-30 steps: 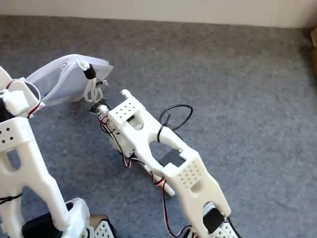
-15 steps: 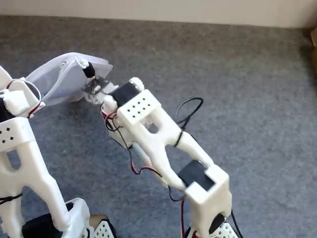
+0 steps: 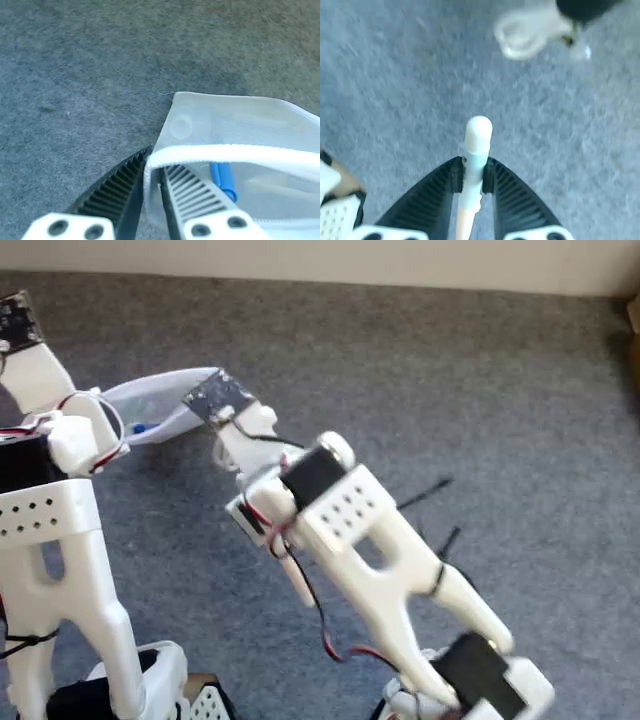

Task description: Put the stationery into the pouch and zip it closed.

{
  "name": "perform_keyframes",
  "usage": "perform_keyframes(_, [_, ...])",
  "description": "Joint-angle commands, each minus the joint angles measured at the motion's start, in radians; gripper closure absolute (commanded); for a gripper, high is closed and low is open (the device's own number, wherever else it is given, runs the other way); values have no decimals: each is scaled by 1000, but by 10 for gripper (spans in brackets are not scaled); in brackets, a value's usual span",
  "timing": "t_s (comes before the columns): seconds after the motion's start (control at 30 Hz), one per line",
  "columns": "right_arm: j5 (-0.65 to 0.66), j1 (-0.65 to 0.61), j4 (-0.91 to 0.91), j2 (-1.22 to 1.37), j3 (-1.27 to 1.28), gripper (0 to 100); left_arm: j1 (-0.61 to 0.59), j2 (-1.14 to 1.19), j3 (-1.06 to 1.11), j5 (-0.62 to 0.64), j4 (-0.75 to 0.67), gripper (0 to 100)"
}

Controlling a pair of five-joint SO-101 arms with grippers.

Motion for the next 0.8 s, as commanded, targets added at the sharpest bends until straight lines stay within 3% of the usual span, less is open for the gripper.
perform_keyframes(0.0, [-48,-12,-173,-196,131,993,64,-1,1,-11,-6,992])
perform_keyframes(0.5, [-80,-12,-693,-627,529,993,142,-1,4,-46,29,993])
perform_keyframes(0.77, [-80,-38,-1032,-716,608,993,142,-1,28,-46,29,993])
